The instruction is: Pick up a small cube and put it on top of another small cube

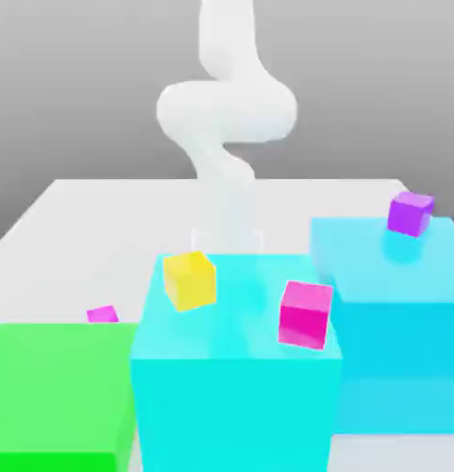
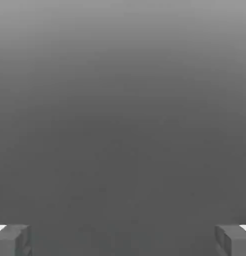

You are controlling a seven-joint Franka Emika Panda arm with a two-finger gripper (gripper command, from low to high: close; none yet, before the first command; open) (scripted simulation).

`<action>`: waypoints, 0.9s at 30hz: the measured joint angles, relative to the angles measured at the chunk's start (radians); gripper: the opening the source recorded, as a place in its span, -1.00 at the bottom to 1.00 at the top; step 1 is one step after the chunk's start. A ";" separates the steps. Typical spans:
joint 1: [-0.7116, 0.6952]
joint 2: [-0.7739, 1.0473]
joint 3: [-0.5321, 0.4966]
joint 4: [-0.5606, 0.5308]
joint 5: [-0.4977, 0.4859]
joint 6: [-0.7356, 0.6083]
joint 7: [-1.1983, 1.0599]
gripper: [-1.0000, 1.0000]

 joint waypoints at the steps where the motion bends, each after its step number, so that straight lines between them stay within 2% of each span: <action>1: -0.024 0.018 0.004 -0.017 0.006 0.015 0.043 0.00; 27: -0.560 0.445 0.113 -0.426 0.074 0.380 1.129 0.00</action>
